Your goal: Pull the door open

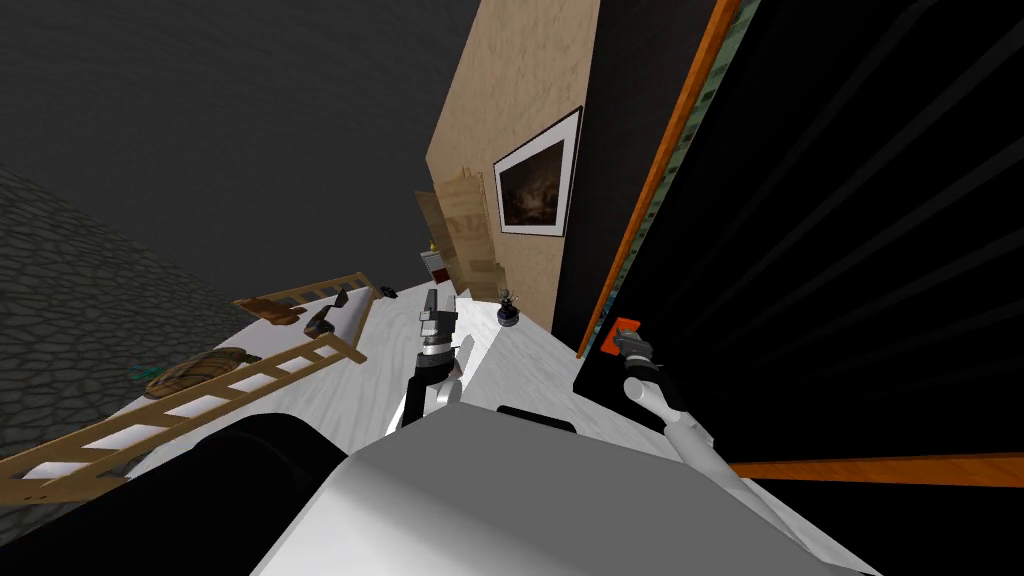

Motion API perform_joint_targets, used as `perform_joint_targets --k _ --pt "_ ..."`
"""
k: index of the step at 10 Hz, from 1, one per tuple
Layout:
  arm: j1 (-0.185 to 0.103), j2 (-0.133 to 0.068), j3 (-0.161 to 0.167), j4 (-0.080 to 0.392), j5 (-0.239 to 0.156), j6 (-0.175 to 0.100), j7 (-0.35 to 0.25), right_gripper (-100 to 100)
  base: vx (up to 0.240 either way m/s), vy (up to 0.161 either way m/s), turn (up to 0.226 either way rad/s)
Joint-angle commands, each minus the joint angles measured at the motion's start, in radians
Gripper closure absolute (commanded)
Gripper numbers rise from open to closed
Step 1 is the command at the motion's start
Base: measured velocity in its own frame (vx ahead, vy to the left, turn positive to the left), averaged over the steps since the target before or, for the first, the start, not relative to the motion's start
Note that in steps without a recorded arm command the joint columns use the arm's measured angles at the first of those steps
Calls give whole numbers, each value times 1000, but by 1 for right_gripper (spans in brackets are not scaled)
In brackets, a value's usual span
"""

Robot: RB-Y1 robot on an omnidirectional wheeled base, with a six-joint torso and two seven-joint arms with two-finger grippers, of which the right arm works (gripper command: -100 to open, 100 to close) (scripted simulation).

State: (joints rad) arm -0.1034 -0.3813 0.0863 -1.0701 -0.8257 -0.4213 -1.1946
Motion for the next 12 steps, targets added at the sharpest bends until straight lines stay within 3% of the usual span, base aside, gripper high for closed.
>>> perform_joint_targets --k 1,2,3,11,12 --pt "2 -12 16 -10 0 -1 -18 100 -214 -68 122" --pt "4 -6 8 -8 0 0 -9 100 -93 -32 40" --pt "15 -20 31 -20 4 0 -29 100 -163 -65 128" --pt "55 -90 123 -81 19 -15 -114 100 -223 -64 108" --pt "56 -84 114 -77 17 -9 -105 100 -86 -32 31"
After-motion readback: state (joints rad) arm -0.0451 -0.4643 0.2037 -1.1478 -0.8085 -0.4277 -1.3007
